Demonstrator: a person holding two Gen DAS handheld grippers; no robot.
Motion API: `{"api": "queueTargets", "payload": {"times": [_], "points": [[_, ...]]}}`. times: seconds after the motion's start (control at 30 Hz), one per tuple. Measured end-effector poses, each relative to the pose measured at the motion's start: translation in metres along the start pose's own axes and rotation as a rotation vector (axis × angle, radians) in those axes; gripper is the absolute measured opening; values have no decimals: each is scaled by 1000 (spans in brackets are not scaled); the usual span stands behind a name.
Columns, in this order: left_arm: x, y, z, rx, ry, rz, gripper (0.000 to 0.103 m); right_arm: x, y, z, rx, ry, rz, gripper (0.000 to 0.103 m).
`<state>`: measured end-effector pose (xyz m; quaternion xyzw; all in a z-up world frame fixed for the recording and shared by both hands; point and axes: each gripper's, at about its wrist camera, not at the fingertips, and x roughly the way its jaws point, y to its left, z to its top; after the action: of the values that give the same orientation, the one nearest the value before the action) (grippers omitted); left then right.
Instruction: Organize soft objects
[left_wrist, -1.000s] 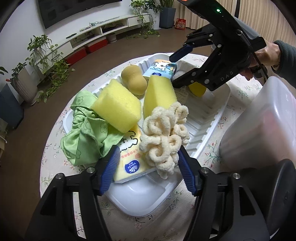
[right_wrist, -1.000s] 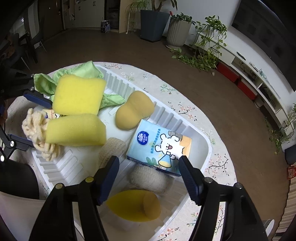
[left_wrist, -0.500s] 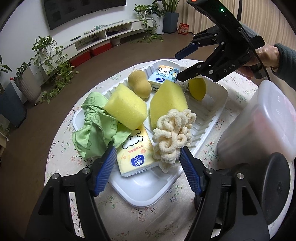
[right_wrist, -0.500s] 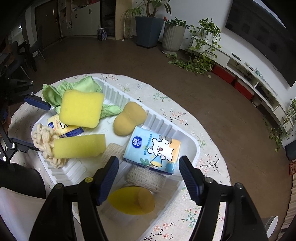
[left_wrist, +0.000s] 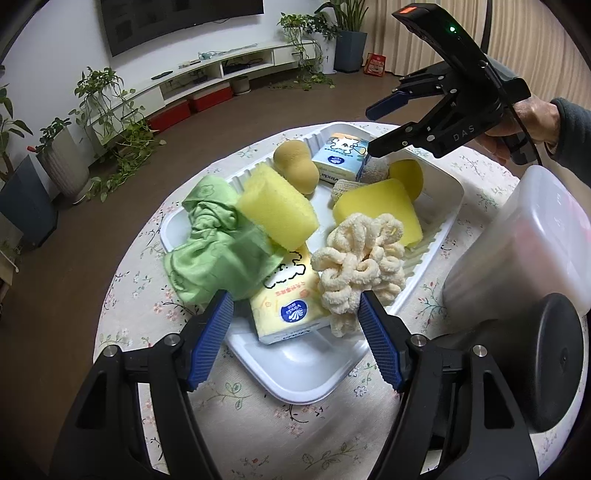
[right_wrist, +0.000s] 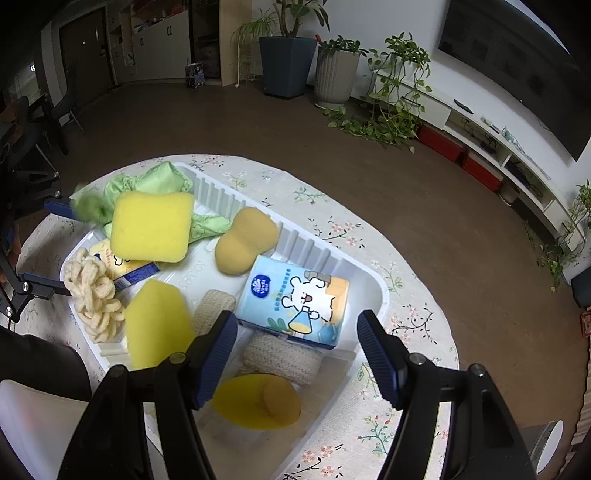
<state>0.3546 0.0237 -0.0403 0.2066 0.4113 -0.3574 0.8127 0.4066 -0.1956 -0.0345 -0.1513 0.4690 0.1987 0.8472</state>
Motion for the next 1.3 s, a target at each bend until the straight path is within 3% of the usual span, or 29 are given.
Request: {"api": "queueTargets", "payload": {"times": [0.47,0.77,1.03,1.3], "points": [[-5,-1,-20,-17,-3,-19,69,-9,-10,-4,41,-6,-13,70],[-21,11,-29,-83,-36,9,69,-18,-12,-9,56,-14,-11,70],[-71,11,-52,-187,-88,126,69,-59,-15,-33,123,-33,-43,72],[-131,-24,-87,-343,-132,258,77,-115,-2,-94,227,-63,-56,75]]}}
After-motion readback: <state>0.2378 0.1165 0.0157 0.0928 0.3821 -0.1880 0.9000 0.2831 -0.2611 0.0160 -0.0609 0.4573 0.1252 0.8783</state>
